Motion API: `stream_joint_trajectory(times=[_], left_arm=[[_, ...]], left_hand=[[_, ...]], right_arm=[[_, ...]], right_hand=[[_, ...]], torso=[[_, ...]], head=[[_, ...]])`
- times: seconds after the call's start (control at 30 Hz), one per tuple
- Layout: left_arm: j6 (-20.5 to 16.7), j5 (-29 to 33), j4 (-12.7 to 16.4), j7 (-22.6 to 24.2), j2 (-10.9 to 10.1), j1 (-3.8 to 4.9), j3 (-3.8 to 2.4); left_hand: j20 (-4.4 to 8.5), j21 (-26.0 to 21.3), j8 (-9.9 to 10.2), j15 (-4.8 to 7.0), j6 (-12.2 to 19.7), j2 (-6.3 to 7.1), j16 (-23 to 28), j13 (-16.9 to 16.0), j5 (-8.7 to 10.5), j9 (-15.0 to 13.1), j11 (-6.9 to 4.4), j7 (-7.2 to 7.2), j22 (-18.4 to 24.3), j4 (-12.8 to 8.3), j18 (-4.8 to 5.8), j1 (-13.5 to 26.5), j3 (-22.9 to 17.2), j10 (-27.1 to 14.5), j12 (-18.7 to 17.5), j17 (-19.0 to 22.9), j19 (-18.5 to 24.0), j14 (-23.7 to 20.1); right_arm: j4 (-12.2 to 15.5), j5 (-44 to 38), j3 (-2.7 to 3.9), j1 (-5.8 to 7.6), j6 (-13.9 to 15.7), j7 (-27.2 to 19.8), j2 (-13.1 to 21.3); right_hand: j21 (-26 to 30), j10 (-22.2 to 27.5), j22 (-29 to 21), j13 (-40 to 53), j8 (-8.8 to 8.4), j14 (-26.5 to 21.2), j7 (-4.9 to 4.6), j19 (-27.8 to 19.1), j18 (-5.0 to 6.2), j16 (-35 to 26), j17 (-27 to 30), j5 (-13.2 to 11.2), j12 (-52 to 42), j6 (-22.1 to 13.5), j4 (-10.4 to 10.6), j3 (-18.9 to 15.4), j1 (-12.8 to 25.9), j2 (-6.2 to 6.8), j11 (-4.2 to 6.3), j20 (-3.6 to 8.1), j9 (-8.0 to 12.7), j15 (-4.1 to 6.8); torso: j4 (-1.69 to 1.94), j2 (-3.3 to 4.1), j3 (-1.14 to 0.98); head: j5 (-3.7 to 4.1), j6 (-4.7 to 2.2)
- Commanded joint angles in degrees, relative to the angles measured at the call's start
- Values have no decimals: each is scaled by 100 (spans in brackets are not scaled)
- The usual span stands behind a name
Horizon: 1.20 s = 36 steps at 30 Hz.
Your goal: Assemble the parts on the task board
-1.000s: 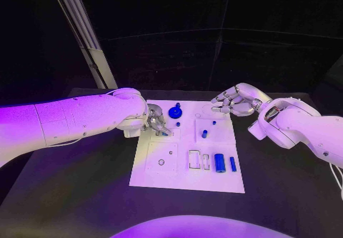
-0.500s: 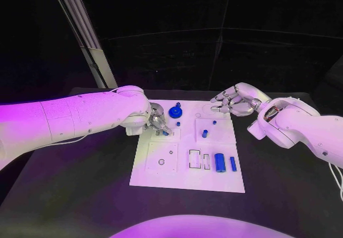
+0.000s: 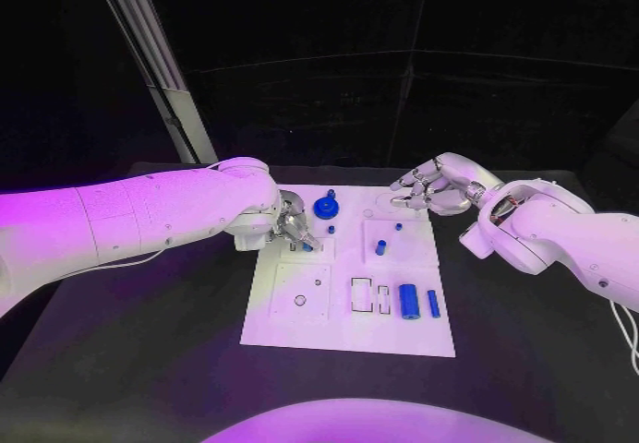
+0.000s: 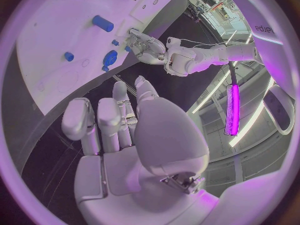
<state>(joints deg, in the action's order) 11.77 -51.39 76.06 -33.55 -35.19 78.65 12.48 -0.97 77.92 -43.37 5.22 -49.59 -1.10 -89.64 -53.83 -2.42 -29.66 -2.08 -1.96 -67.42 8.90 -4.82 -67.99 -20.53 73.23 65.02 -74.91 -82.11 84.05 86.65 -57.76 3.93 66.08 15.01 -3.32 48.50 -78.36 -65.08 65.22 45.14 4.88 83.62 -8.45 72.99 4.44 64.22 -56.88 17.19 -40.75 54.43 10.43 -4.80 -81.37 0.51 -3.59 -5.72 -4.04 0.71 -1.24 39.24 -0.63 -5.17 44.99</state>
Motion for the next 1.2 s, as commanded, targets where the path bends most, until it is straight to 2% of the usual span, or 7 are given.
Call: stream_joint_trajectory(times=[0.03, 0.17, 0.4, 0.57, 0.93, 1.1, 1.2], left_arm=[[163, 69, 6, -47, 18, -26, 16], [154, 69, -13, -49, 20, -26, 16], [147, 70, -26, -32, 27, -26, 16], [122, 70, -37, -15, 33, -26, 16], [132, 70, -86, -6, 51, -26, 16], [116, 70, -93, 6, 54, -26, 16], [72, 70, -88, 32, 48, -26, 15]], left_hand=[[23, 7, -36, 36, -25, 8, -36, -13, -32, -8, -15, 20, -21, -97, 51, 107, -145, 42, 31, -1509, -16, 595], [31, 33, -45, 45, -77, 47, -36, -35, -33, -11, -24, 33, -72, 39, 60, 339, -123, 69, 58, -1509, -36, 595], [40, 62, -55, 55, -126, 83, -36, -66, -33, -14, -36, 46, -127, 132, 70, 528, -121, 104, 90, -1509, -56, 595], [48, 101, -71, 63, -185, 90, -36, -78, -33, -21, -46, 59, -200, 310, 82, 818, -90, 142, 115, -1509, -82, 595], [55, 115, -80, 69, -208, 140, -36, -83, -32, -28, -53, 65, -228, 396, 87, 978, -63, 160, 126, -1509, -91, 595], [58, 116, -83, 71, -216, 193, -36, -80, -32, -31, -53, 66, -233, 444, 87, 1069, -32, 164, 127, -1509, -91, 595], [58, 126, -93, 70, -237, 281, -36, -83, -31, -38, -54, 68, -254, 551, 91, 1237, 70, 174, 133, -1509, -97, 595]], right_arm=[[8, 17, 4, 10, -42, -34, -7], [7, 17, 4, 10, -42, -34, -6], [8, 16, 4, 10, -40, -32, -9], [8, 16, 4, 10, -37, -33, -12], [15, 16, 4, 10, -19, -42, -9], [15, 16, 4, 10, -19, -45, -8], [14, 16, 4, 10, -20, -48, -8]], right_hand=[[29, 34, -4, -6, -3, -29, -27, -32, 106, -15, 9, -32, 38, -19, 25, -8, 2, -28, 3, 12, 8, 8], [29, 34, -4, -6, -3, -29, -27, -32, 106, -15, 9, -32, 38, -19, 25, -8, 2, -28, 3, 12, 8, 8], [37, 44, -17, -19, -4, -32, -27, -42, 109, -29, 23, -36, 52, -21, 25, -9, -1, -29, 3, 11, 8, 8], [39, 45, -21, -21, -4, -33, -27, -44, 109, -31, 25, -37, 53, -21, 25, -9, -2, -29, 2, 11, 8, 8], [57, 65, -50, -38, -7, -41, -30, -65, 115, -55, 45, -46, 70, -30, 30, -16, -7, -28, 0, 10, 9, 6], [61, 68, -57, -40, -9, -43, -31, -70, 117, -61, 50, -48, 71, -33, 32, -19, -6, -27, -2, 9, 9, 5], [65, 71, -63, -41, -10, -44, -32, -74, 118, -66, 53, -50, 72, -36, 34, -22, -5, -26, -3, 9, 9, 4]], torso=[[0, 0, 0], [4, 2, 0], [4, 2, -1], [2, -1, -2], [4, 1, -1], [6, 0, 1], [6, -3, 2]], head=[[5, 2], [4, 6], [2, 15], [8, 13], [15, 17], [17, 18], [16, 19]])
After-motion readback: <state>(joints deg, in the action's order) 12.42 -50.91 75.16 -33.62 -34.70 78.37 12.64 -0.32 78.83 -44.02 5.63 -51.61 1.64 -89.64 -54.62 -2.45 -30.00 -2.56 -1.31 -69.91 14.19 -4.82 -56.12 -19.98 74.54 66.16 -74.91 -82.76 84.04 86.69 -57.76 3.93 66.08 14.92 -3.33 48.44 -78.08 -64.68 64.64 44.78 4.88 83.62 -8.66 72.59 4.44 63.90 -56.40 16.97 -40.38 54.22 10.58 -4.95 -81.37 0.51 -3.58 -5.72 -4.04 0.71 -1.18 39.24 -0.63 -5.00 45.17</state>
